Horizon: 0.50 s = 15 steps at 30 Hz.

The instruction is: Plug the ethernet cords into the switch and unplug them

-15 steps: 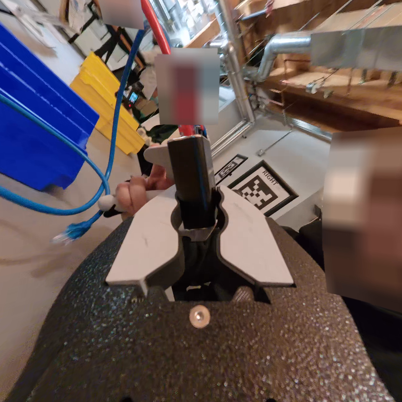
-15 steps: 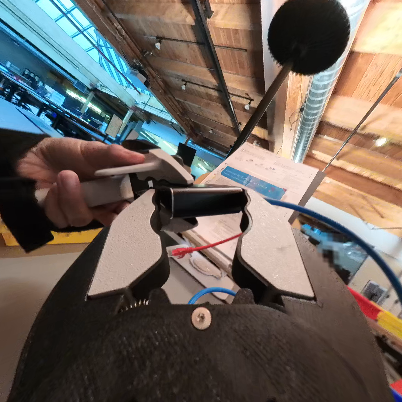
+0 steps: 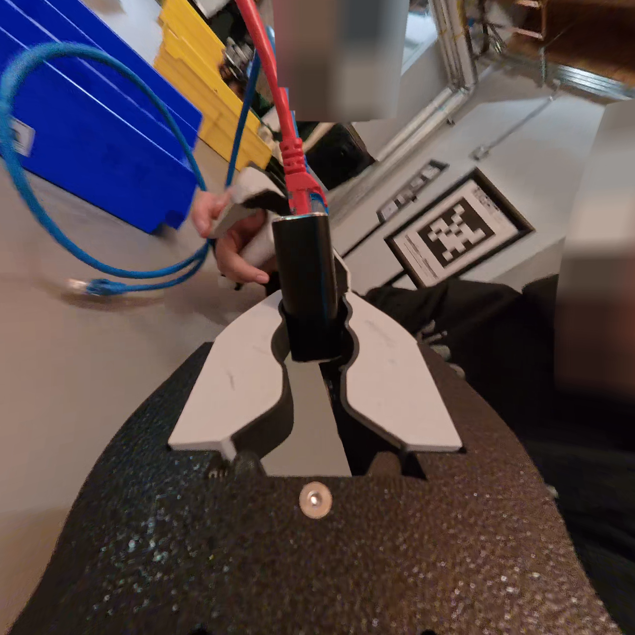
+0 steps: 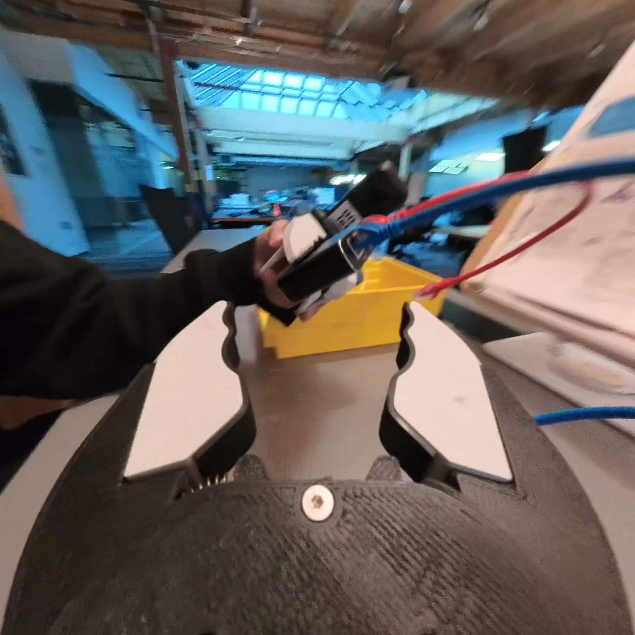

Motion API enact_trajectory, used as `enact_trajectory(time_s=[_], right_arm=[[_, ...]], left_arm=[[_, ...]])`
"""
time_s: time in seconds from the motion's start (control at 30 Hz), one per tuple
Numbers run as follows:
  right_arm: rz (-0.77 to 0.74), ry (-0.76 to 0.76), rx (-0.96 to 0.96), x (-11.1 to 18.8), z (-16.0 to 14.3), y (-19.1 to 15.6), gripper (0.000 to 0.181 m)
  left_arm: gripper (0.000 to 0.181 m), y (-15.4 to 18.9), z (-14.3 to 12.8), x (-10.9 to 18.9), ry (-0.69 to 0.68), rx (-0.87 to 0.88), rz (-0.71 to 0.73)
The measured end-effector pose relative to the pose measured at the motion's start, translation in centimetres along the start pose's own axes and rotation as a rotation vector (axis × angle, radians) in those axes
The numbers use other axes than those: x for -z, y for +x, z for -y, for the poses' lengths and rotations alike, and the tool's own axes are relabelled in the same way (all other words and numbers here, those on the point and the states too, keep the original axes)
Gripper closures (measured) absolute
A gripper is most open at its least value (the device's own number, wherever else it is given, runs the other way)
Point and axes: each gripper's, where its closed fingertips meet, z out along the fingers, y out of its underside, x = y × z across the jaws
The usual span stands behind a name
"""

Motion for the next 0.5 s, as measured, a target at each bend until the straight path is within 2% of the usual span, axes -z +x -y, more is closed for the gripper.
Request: enact_trajectory(time_s=[0.1,0.17,0.27,0.33,0.5], right_arm=[[0.111,-0.113,-0.009,-1.4,-2.4,-1.9,0.086],[0.143,-0.114,0.058,-2.3,-3.1,-2.9,0.080],[0.173,-0.118,0.202,-3.0,-3.7,-4.1,0.081],[0.216,-0.124,0.200,-3.2,-4.1,-4.9,0.079],[0.373,0.022,0.119,-2.6,-1.6,-7.6,0.081]], left_arm=[[0.155,1.0,-2.5,-0.3,-0.143,-0.012,-0.079],[0.155,1.3,-3.4,-0.9,-0.207,0.004,-0.102],[0.155,1.6,-4.6,-1.6,-0.284,0.044,-0.145],[0.155,2.0,-5.5,-2.2,-0.344,0.040,-0.171],[0.156,2.6,-7.1,-3.9,-0.451,0.041,-0.203]])
